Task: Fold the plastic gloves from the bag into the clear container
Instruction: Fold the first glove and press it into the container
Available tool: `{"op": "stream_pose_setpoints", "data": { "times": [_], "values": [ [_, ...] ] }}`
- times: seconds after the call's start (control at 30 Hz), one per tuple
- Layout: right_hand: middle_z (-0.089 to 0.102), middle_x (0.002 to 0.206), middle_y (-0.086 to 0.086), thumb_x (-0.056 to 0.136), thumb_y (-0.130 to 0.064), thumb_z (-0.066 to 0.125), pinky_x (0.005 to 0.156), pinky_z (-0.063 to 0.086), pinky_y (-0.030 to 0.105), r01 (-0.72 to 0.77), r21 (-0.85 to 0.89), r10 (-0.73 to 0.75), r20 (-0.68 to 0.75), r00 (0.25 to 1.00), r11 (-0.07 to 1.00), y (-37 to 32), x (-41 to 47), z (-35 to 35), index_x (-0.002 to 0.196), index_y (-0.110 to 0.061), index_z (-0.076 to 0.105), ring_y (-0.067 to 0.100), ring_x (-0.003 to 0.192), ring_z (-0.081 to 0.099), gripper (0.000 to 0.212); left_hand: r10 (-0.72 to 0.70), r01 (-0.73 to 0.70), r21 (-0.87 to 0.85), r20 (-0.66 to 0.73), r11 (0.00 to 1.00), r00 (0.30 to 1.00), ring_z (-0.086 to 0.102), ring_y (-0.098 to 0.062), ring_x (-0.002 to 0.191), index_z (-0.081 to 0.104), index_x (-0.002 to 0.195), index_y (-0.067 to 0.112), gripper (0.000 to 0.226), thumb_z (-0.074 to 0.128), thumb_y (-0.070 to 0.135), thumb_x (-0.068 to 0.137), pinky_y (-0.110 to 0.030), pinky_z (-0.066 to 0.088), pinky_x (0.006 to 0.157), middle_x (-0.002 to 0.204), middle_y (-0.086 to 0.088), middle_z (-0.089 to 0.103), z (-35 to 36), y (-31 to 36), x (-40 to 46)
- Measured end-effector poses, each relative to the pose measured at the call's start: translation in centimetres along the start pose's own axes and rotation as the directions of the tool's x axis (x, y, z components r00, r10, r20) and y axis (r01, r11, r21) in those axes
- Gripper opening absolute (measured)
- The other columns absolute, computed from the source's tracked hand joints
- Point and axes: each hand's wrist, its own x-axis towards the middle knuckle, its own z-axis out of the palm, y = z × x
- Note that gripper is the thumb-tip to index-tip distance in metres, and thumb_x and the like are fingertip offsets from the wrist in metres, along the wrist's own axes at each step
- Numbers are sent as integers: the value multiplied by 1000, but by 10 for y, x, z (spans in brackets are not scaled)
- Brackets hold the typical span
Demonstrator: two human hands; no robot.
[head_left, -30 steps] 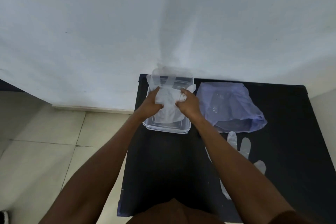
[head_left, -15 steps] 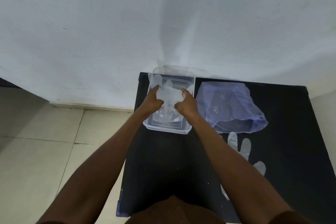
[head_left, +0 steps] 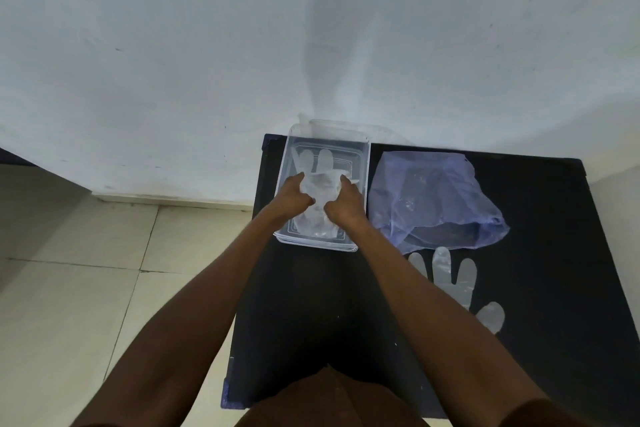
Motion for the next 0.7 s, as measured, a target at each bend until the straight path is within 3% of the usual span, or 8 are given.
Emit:
{"op": "stream_pose_setpoints", "data": {
  "times": [0.13, 0.27, 0.4, 0.57, 0.7],
  "values": [
    [58, 131, 12, 80, -15, 73, 97, 57, 41, 69, 29, -65, -125, 990, 997, 0, 4, 6, 139, -14, 45, 30, 118, 61, 65, 8, -9, -22, -30, 1000, 1000, 53, -39, 131, 49, 139, 2, 42, 57, 5, 97, -38, 47, 102, 140, -19, 55, 0, -4, -1],
    [59, 128, 15, 85, -16, 70, 84, 49, 29, -14, -88, 11, -37, 999, 996, 2, -5, 6, 130, -8, 53, 31, 113, 62, 49, 26, -26, 69, 9, 997, 1000, 62, -36, 117, 57, 128, 5, 33, 60, 6, 95, -41, 51, 100, 127, -18, 64, 4, -14, 4],
    [52, 139, 17, 84, -16, 72, 89, 49, 30, -47, -144, 48, 3, 999, 989, 6, -9, 6, 137, -7, 46, 33, 122, 57, 59, 17, -18, 225, 7, 974, 1000, 52, -37, 129, 49, 134, 10, 43, 61, 6, 92, -46, 48, 108, 137, -17, 53, 8, -21, 8],
    [31, 158, 18, 90, -10, 68, 112, 41, 38, 81, -274, -120, -129, 984, 958, 2, -24, 1, 150, -12, 34, 34, 141, 40, 69, 52, -38, 360, -29, 932, 998, 21, -35, 152, 34, 151, 10, 63, 59, 7, 94, -44, 28, 121, 165, -15, 18, 13, -20, 1],
    [34, 157, 14, 92, -6, 67, 108, 45, 34, 183, -412, -317, -283, 905, 892, -7, -33, -8, 144, -7, 45, 29, 143, 37, 56, 178, -90, 429, -170, 899, 969, 30, -33, 149, 48, 142, 9, 53, 62, 4, 92, -43, 37, 117, 161, -13, 27, 20, -22, -4]
  ]
}}
